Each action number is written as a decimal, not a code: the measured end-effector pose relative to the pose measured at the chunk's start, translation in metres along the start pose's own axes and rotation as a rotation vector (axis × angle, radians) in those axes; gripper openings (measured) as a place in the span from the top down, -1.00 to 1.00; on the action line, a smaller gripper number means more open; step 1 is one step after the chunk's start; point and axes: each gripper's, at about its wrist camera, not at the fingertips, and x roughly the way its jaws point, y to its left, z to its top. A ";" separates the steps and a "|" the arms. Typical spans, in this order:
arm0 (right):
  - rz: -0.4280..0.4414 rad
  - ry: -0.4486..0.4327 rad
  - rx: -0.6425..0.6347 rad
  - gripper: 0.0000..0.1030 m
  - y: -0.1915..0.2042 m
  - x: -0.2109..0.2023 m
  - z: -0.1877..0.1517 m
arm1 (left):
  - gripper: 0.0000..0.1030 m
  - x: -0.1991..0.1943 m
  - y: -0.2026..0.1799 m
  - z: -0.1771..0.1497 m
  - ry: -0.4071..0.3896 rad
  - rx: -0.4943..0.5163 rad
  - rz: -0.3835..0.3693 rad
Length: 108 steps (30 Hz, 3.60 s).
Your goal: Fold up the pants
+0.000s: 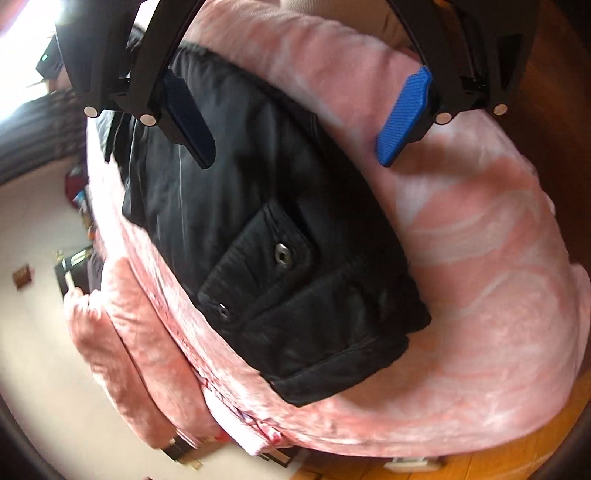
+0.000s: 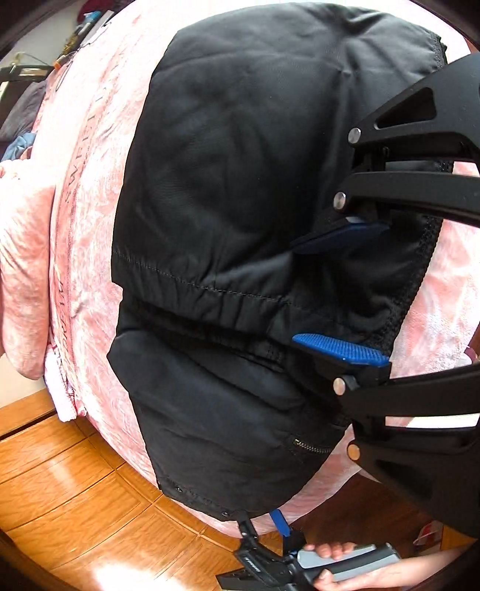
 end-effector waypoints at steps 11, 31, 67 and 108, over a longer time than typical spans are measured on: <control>0.007 -0.001 0.013 0.09 -0.002 0.001 -0.002 | -0.73 0.018 0.025 0.029 -0.080 -0.129 -0.179; 0.034 -0.007 0.004 0.07 -0.008 0.000 -0.003 | 0.60 -0.002 -0.021 0.037 -0.259 -0.096 -0.275; 0.046 -0.097 0.228 0.04 -0.095 -0.052 -0.023 | 0.56 0.014 -0.266 -0.126 -0.022 0.817 -0.324; 0.211 -0.175 0.203 -0.55 -0.074 -0.082 -0.003 | -0.45 0.019 -0.209 -0.096 0.060 0.661 -0.171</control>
